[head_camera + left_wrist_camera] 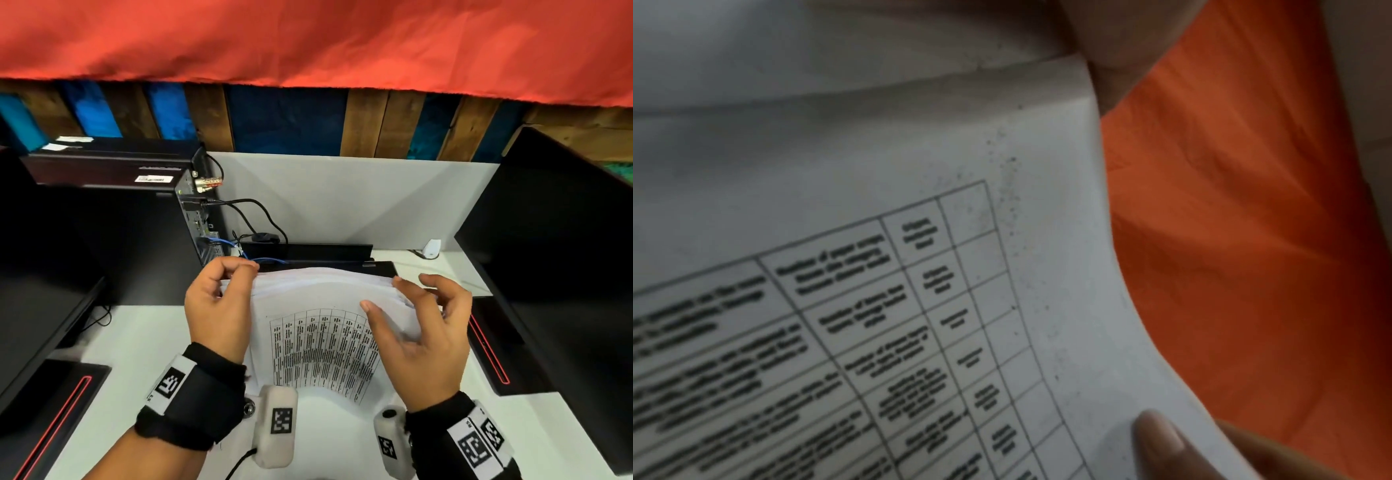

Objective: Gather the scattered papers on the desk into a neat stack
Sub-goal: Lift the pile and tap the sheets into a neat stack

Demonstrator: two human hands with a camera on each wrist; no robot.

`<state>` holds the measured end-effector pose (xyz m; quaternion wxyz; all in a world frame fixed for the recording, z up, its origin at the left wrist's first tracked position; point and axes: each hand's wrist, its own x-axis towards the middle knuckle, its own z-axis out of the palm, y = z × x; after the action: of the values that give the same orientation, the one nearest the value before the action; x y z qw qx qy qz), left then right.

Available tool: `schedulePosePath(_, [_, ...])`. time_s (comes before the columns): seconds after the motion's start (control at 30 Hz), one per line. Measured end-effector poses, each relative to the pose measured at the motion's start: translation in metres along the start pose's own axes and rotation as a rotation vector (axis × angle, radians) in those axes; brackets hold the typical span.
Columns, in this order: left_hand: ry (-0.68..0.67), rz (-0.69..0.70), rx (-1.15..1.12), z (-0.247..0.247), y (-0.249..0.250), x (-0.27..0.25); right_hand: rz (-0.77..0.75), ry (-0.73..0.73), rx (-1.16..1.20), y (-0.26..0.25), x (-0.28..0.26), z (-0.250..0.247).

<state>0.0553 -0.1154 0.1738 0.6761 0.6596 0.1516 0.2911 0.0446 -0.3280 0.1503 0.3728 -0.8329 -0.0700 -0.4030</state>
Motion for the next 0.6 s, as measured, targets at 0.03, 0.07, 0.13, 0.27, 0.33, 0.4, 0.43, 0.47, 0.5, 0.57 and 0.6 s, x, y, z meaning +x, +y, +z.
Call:
schedulePosePath(0.03, [-0.004, 0.006, -0.009, 0.001, 0.001, -0.002, 0.008, -0.003, 0.008, -0.002, -0.001, -0.001])
schedulePosePath(0.07, [-0.009, 0.014, -0.012, 0.003, 0.001, -0.005, 0.012, -0.025, 0.017, -0.003, -0.003, 0.0])
schedulePosePath(0.13, [-0.019, 0.029, -0.002, 0.004, 0.0, -0.009, 0.044, -0.08, 0.041, -0.005, -0.006, 0.001])
schedulePosePath(0.27, [0.022, 0.011, -0.014, 0.0, -0.007, -0.005, 0.128, -0.059, 0.122, -0.003, -0.006, 0.001])
schedulePosePath(0.33, [0.006, 0.015, -0.033, -0.001, -0.007, -0.004, 0.128, -0.082, 0.206, -0.003, -0.006, 0.002])
schedulePosePath(0.4, [-0.046, 0.023, -0.039, -0.002, -0.007, -0.006, 0.136, -0.144, 0.272, 0.0, -0.003, 0.002])
schedulePosePath(0.43, [-0.07, 0.015, -0.051, -0.003, -0.007, -0.008, 0.167, -0.178, 0.308, 0.002, -0.001, 0.002])
schedulePosePath(0.47, [-0.09, 0.005, -0.071, -0.003, -0.007, -0.01, 0.213, -0.211, 0.361, 0.002, 0.001, 0.001])
schedulePosePath(0.5, [-0.108, -0.001, -0.09, -0.004, -0.008, -0.011, 0.246, -0.242, 0.416, 0.003, 0.001, 0.001])
schedulePosePath(0.57, [-0.145, 0.014, -0.114, -0.004, -0.007, -0.013, 0.203, -0.275, 0.466, 0.001, 0.001, -0.001])
schedulePosePath(0.6, [-0.159, 0.024, -0.113, -0.005, -0.007, -0.014, 0.154, -0.279, 0.449, 0.0, 0.0, -0.001])
